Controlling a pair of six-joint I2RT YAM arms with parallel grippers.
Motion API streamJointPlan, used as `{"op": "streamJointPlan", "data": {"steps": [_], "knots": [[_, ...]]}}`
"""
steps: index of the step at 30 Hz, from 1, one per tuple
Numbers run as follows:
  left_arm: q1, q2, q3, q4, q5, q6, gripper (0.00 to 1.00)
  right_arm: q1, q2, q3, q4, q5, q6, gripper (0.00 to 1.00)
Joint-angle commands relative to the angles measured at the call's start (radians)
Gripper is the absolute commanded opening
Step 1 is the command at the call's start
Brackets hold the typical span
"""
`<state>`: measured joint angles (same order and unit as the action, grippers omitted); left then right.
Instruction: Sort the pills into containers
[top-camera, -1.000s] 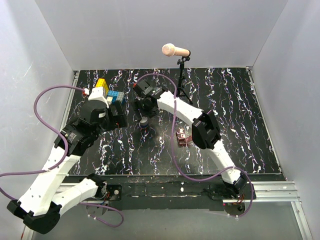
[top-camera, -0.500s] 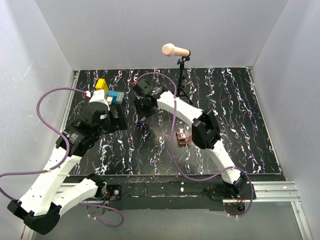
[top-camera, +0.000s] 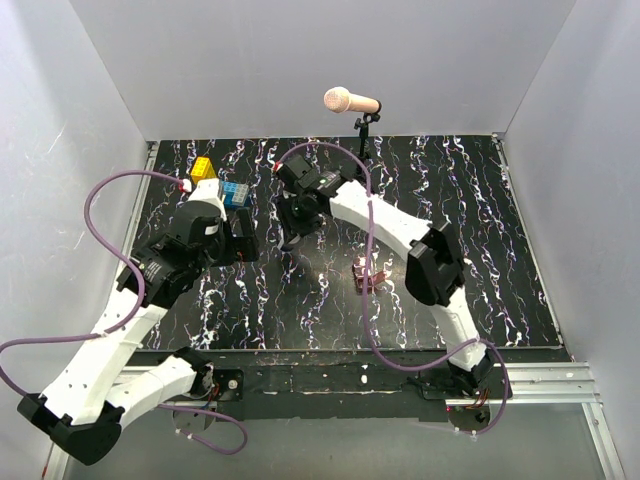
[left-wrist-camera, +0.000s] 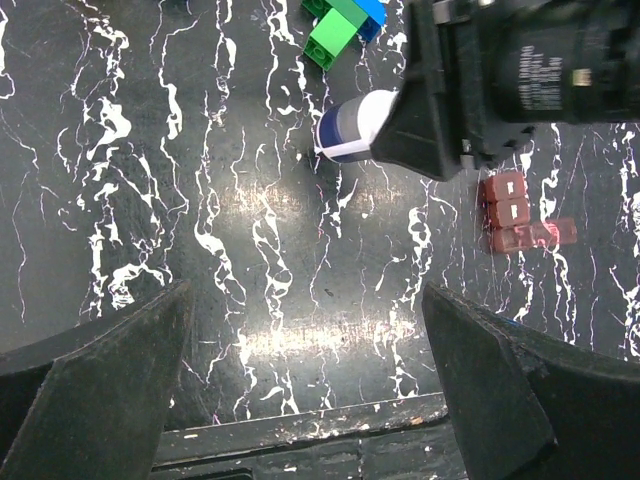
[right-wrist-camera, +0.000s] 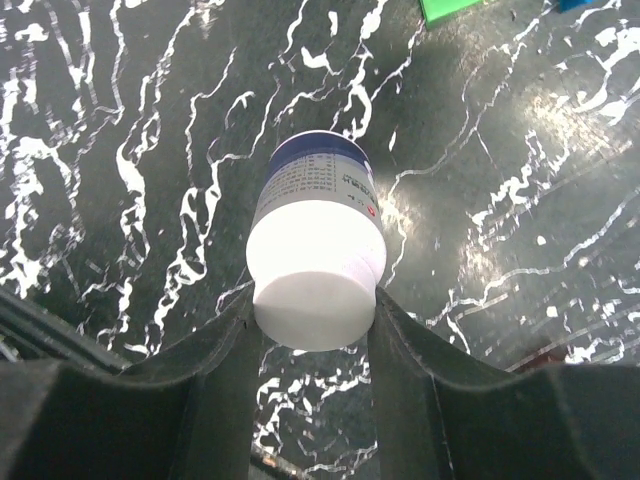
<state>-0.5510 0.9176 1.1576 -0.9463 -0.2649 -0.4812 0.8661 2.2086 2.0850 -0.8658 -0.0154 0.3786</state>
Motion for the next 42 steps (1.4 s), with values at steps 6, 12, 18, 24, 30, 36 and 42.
{"op": "streamJointPlan", "data": {"steps": [6, 12, 18, 24, 30, 36, 42], "knots": [[0.003, -0.011, -0.001, 0.083, 0.099, 0.107, 0.98, 0.005, -0.274, -0.178, 0.019, -0.040, -0.026, 0.01], [0.002, -0.043, -0.029, 0.158, 0.265, 0.179, 0.98, 0.007, -0.426, -0.315, 0.031, -0.118, -0.053, 0.01], [0.002, -0.013, -0.021, 0.179, 0.498, 0.249, 0.98, 0.007, -0.578, -0.440, 0.030, -0.172, -0.084, 0.01], [0.002, -0.002, -0.024, 0.245, 0.715, 0.274, 0.98, -0.004, -0.714, -0.513, 0.010, -0.247, -0.107, 0.01], [0.002, 0.020, -0.029, 0.331, 0.927, 0.282, 0.98, -0.058, -0.825, -0.568, 0.028, -0.470, -0.138, 0.01], [0.002, 0.062, -0.041, 0.383, 1.072, 0.286, 0.98, -0.107, -0.894, -0.625, 0.056, -0.705, -0.173, 0.01], [0.002, 0.116, -0.081, 0.468, 1.187, 0.262, 0.98, -0.134, -0.909, -0.608, 0.054, -0.807, -0.176, 0.01]]}}
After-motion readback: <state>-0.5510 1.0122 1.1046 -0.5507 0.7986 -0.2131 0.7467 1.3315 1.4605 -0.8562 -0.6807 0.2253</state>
